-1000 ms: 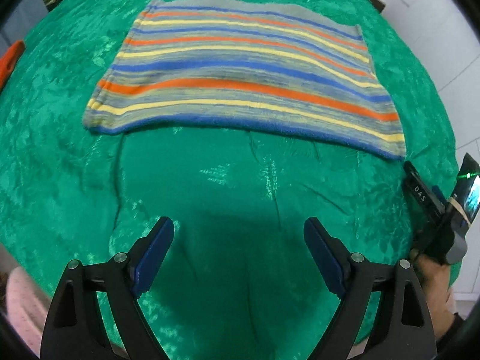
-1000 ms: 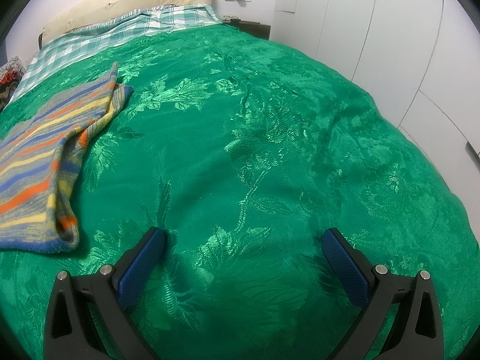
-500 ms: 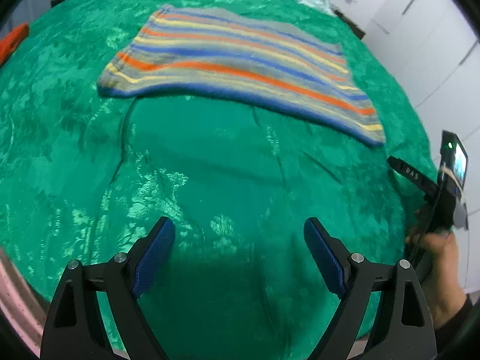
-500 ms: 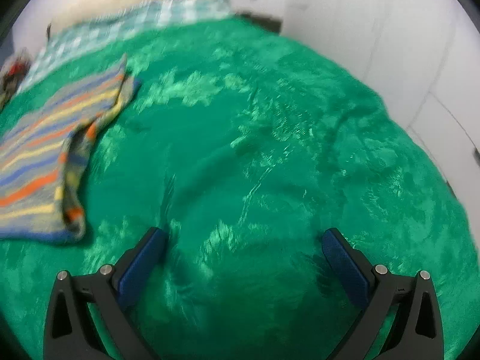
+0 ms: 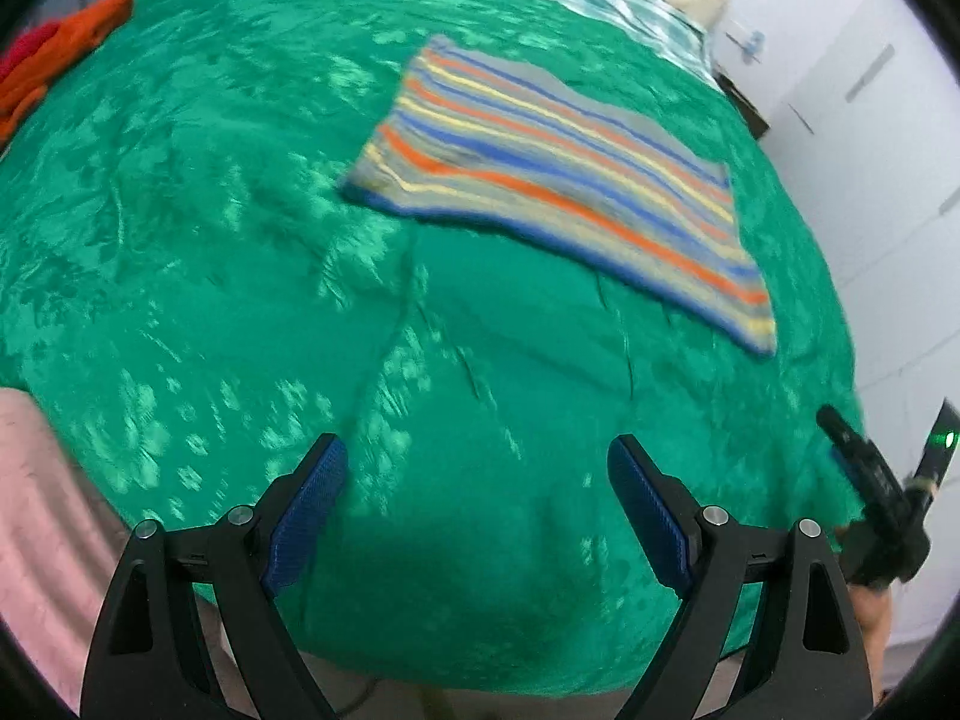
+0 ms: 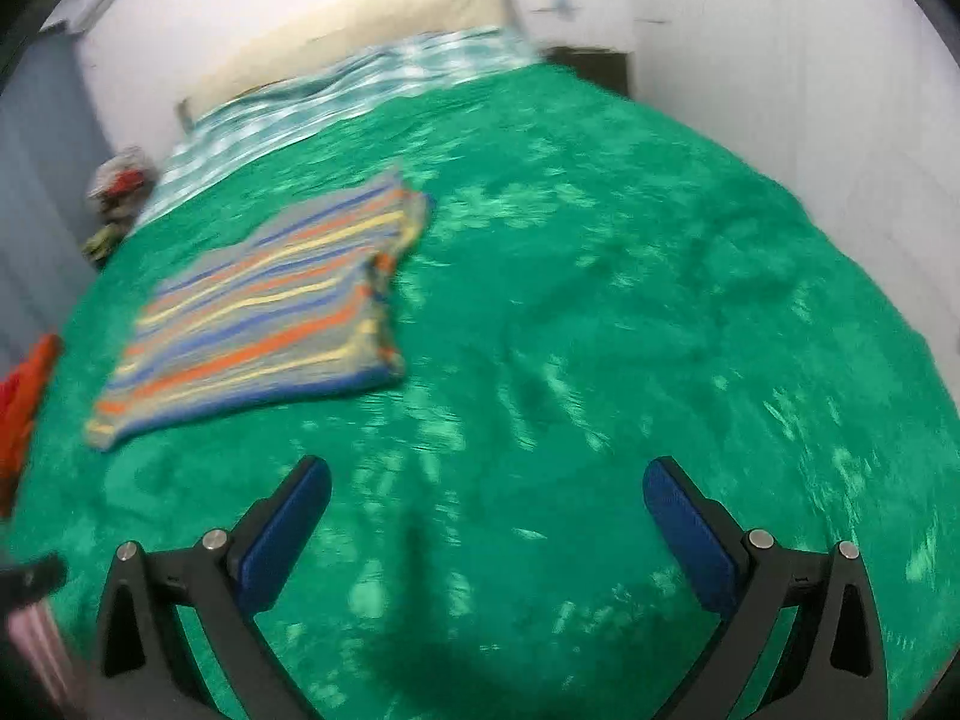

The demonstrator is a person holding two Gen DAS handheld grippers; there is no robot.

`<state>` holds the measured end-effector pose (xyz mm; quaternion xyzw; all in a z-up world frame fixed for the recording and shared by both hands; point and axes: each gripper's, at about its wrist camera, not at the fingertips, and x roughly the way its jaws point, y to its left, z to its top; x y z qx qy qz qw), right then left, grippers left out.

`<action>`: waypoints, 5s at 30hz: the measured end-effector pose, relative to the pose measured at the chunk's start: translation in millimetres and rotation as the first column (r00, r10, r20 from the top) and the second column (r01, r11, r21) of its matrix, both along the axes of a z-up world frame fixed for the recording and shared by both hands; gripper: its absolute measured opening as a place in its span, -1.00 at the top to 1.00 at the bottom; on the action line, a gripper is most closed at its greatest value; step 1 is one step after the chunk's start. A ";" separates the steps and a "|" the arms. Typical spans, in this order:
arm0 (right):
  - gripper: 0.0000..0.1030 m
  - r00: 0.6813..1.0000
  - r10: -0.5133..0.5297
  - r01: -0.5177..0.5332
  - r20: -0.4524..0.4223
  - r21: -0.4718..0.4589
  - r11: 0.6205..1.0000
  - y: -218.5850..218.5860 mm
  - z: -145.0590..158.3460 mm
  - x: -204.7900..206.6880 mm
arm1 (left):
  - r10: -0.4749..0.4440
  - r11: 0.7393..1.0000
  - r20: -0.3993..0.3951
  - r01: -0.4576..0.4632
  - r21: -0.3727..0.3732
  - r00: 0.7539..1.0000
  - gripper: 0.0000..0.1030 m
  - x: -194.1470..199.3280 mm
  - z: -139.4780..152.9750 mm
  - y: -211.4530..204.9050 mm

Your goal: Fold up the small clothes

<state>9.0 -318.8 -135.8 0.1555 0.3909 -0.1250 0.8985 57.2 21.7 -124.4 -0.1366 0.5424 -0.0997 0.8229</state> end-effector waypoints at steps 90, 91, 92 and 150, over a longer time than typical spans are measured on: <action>0.12 0.947 0.221 -0.251 -0.234 -0.108 0.962 50.0 -47.5 36.2 | -0.173 0.949 0.128 0.130 0.289 0.977 -0.99 53.5 -73.6 -32.1; 0.12 0.947 0.221 -0.251 -0.234 -0.107 0.962 49.9 -47.4 36.3 | -0.172 0.949 0.128 0.130 0.288 0.977 -0.99 53.5 -73.6 -32.1; 0.12 0.947 0.222 -0.252 -0.233 -0.107 0.962 49.9 -47.3 36.4 | -0.173 0.949 0.128 0.130 0.289 0.977 -0.99 53.5 -73.6 -32.1; -0.44 0.950 0.254 -0.252 -0.181 0.034 0.967 11.5 1.8 32.2 | -0.445 0.867 0.245 0.347 0.356 0.861 -0.96 8.1 -15.8 -113.2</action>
